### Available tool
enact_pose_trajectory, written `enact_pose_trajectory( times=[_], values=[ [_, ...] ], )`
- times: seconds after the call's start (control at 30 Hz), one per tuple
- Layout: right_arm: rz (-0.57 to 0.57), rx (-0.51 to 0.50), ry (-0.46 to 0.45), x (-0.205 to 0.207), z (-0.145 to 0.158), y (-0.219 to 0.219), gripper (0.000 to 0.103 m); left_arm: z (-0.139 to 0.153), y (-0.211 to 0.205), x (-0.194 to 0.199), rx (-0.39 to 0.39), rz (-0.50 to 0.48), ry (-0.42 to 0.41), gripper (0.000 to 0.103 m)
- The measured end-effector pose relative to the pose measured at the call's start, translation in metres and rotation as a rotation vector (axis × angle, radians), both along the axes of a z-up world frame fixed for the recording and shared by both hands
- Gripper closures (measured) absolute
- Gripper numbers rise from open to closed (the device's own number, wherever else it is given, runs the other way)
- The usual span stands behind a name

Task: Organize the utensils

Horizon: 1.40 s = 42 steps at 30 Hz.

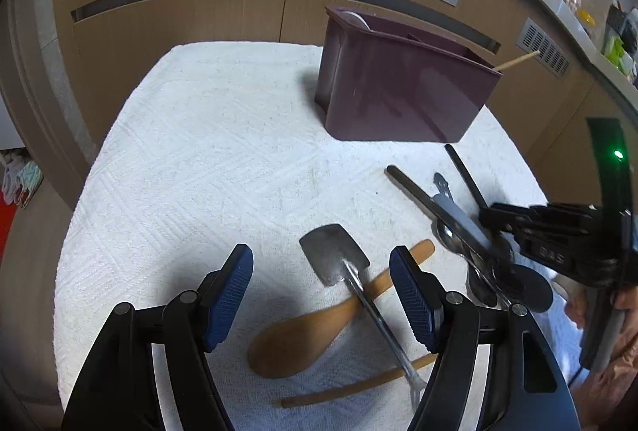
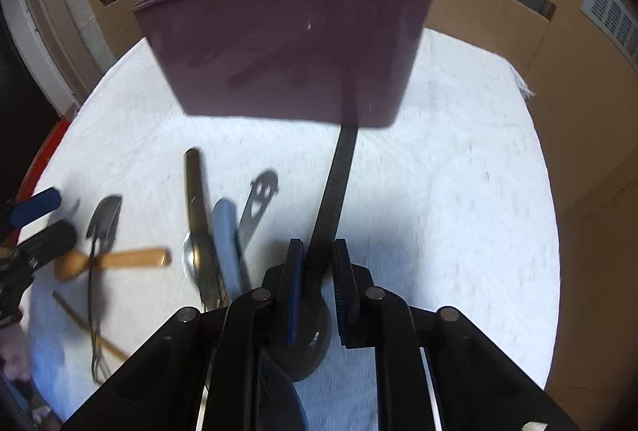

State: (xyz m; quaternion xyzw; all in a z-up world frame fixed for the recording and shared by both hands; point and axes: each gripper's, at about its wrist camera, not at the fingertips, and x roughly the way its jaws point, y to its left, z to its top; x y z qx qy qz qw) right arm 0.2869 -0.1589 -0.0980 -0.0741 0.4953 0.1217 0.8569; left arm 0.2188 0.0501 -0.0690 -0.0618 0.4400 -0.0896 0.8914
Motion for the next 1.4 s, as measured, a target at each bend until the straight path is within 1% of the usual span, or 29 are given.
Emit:
enact_pose_trajectory(
  times=[0.1, 0.23, 0.3, 0.37, 0.43, 0.47, 0.6, 0.63, 0.73, 0.8, 0.87, 0.93, 1.0, 1.07, 1.13, 1.2, 1.23, 1.3, 1.33, 1.37, 1.4],
  values=[
    [0.022, 0.026, 0.025, -0.025, 0.0, -0.006, 0.091, -0.005, -0.003, 0.002, 0.003, -0.006, 0.02, 0.032],
    [0.086, 0.045, 0.059, -0.058, 0.003, -0.005, 0.091, -0.008, -0.008, 0.005, -0.004, -0.01, 0.037, 0.032],
    [0.097, 0.04, 0.053, -0.072, 0.006, -0.003, 0.09, -0.01, -0.01, 0.009, 0.003, -0.003, 0.06, 0.035],
    [0.092, 0.026, 0.014, -0.083, 0.013, -0.006, 0.086, -0.011, -0.012, 0.012, -0.001, -0.006, 0.079, 0.049],
    [0.07, 0.006, -0.048, -0.089, 0.021, -0.009, 0.074, -0.013, -0.014, 0.018, 0.01, 0.006, 0.113, 0.053],
    [0.065, 0.0, -0.068, -0.081, 0.024, -0.014, 0.072, -0.015, -0.015, 0.023, 0.024, 0.016, 0.13, 0.053],
    [0.062, -0.027, -0.13, -0.074, 0.029, -0.015, 0.066, -0.016, -0.027, 0.034, 0.099, 0.017, 0.13, 0.055],
    [0.058, -0.025, -0.134, -0.073, 0.03, -0.016, 0.066, -0.017, -0.029, 0.034, 0.107, 0.013, 0.123, 0.063],
    [0.064, 0.014, -0.124, -0.068, 0.032, -0.021, 0.066, -0.016, -0.034, 0.031, 0.09, -0.016, 0.084, 0.068],
    [0.086, 0.039, -0.115, -0.063, 0.027, -0.017, 0.066, -0.012, -0.036, 0.024, 0.077, -0.035, 0.056, 0.069],
    [0.124, 0.033, -0.103, -0.057, 0.023, -0.01, 0.067, -0.007, -0.035, 0.017, 0.061, -0.048, 0.028, 0.069],
    [0.15, 0.025, -0.101, -0.05, 0.019, -0.003, 0.071, 0.001, -0.033, 0.012, 0.046, -0.048, 0.001, 0.069],
    [0.17, 0.03, -0.088, -0.039, 0.016, 0.001, 0.074, 0.009, -0.029, 0.007, 0.024, -0.044, -0.025, 0.069],
    [0.17, 0.034, -0.065, -0.025, 0.01, 0.004, 0.074, 0.016, -0.023, 0.004, -0.004, -0.041, -0.037, 0.07],
    [0.174, 0.065, -0.025, -0.013, 0.005, 0.007, 0.074, 0.021, -0.021, 0.001, -0.012, -0.038, -0.052, 0.07],
    [0.18, 0.067, -0.031, -0.01, 0.005, 0.01, 0.074, 0.024, -0.021, -0.001, -0.018, -0.038, -0.06, 0.07],
    [0.202, 0.061, -0.031, -0.009, 0.005, 0.016, 0.074, 0.025, -0.02, -0.002, -0.021, -0.039, -0.062, 0.07],
    [0.231, 0.029, -0.045, -0.01, 0.003, 0.025, 0.075, 0.026, -0.02, -0.002, -0.029, -0.039, -0.066, 0.07],
    [0.234, 0.013, -0.055, -0.011, 0.003, 0.029, 0.077, 0.026, -0.021, -0.003, -0.031, -0.041, -0.067, 0.07],
    [0.235, 0.011, -0.053, -0.011, 0.004, 0.031, 0.083, 0.026, -0.021, -0.004, -0.032, -0.042, -0.07, 0.07],
    [0.237, 0.026, -0.039, -0.01, 0.004, 0.031, 0.093, 0.026, -0.022, -0.005, -0.033, -0.044, -0.071, 0.07]
  ],
)
